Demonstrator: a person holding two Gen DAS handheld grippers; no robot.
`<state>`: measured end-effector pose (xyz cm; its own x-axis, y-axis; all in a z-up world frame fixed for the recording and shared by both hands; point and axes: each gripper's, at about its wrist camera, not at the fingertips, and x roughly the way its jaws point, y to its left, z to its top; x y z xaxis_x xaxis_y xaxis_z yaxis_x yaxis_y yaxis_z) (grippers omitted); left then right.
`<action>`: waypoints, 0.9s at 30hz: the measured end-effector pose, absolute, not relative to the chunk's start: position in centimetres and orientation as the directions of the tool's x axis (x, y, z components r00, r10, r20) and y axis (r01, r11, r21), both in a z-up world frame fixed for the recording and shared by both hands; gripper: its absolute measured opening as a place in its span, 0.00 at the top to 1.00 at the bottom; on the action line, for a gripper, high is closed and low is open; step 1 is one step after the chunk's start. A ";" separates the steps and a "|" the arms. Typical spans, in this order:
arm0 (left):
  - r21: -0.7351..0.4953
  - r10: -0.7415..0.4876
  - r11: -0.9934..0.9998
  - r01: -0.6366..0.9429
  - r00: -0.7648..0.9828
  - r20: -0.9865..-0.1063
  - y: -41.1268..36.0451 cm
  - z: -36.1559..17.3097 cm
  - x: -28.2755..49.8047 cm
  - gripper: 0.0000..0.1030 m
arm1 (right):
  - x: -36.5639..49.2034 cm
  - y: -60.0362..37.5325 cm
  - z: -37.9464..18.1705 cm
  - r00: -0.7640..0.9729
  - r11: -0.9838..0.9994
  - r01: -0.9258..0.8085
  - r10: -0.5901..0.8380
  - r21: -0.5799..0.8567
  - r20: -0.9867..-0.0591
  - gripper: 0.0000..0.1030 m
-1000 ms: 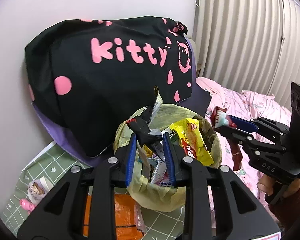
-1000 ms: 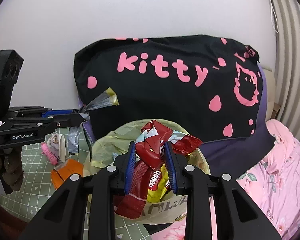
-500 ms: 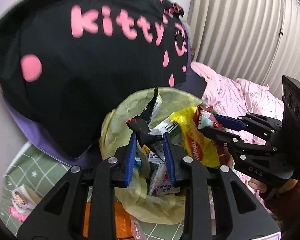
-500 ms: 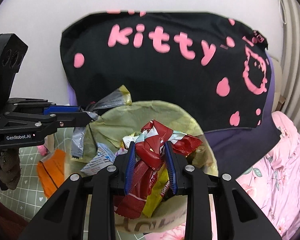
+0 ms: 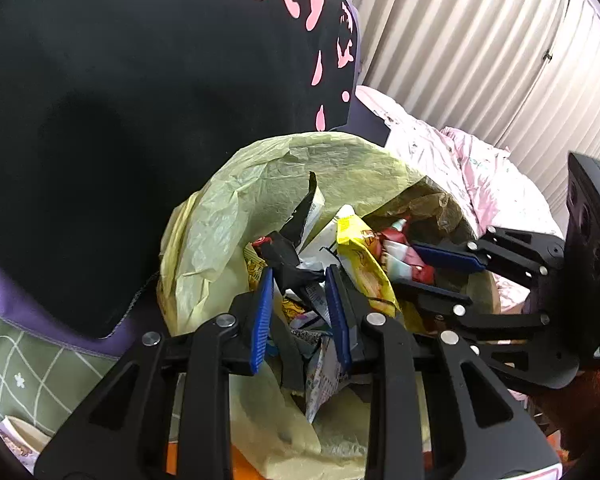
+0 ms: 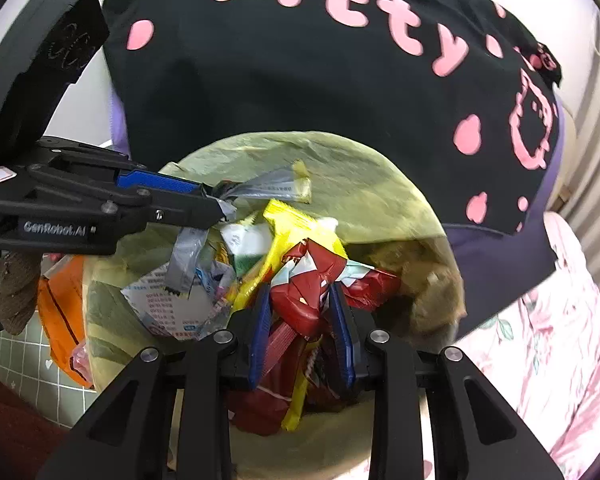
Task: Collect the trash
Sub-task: 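Lower both wrappers into the yellow bag and open both grippers, then move both grippers back over the table toward the orange bag and paper cup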
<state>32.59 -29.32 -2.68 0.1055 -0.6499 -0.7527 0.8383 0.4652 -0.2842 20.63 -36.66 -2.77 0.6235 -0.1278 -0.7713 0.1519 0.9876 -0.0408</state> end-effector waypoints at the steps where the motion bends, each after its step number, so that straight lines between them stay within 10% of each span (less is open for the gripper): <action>1: -0.294 -0.652 0.464 0.835 0.098 -0.752 -29.3 -2.8 32.6 0.75 | 20.4 -36.8 -2.7 0.623 0.986 0.161 -0.127 -0.033 -0.771 0.73; 11: -0.385 -0.702 0.456 0.802 0.059 -0.709 -27.4 -1.4 32.2 0.66 | 18.7 -36.9 -2.1 0.658 0.974 0.227 -0.152 0.002 -0.737 0.70; 13: -0.404 -0.724 0.471 0.784 0.082 -0.685 -26.2 -0.5 32.5 0.60 | 18.8 -36.7 -2.0 0.652 0.974 0.225 -0.149 0.001 -0.743 0.56; 27: -0.342 -0.650 0.741 0.578 0.490 -0.580 -11.6 2.0 32.2 0.58 | 17.4 -32.9 2.0 0.755 0.986 0.167 -0.131 -0.005 -0.643 0.56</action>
<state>32.25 -11.58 1.96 0.4901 -0.6504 -0.5804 0.5776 0.7410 -0.3425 17.37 -32.92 2.00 0.7546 -0.1310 -0.6429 0.1668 0.9860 -0.0052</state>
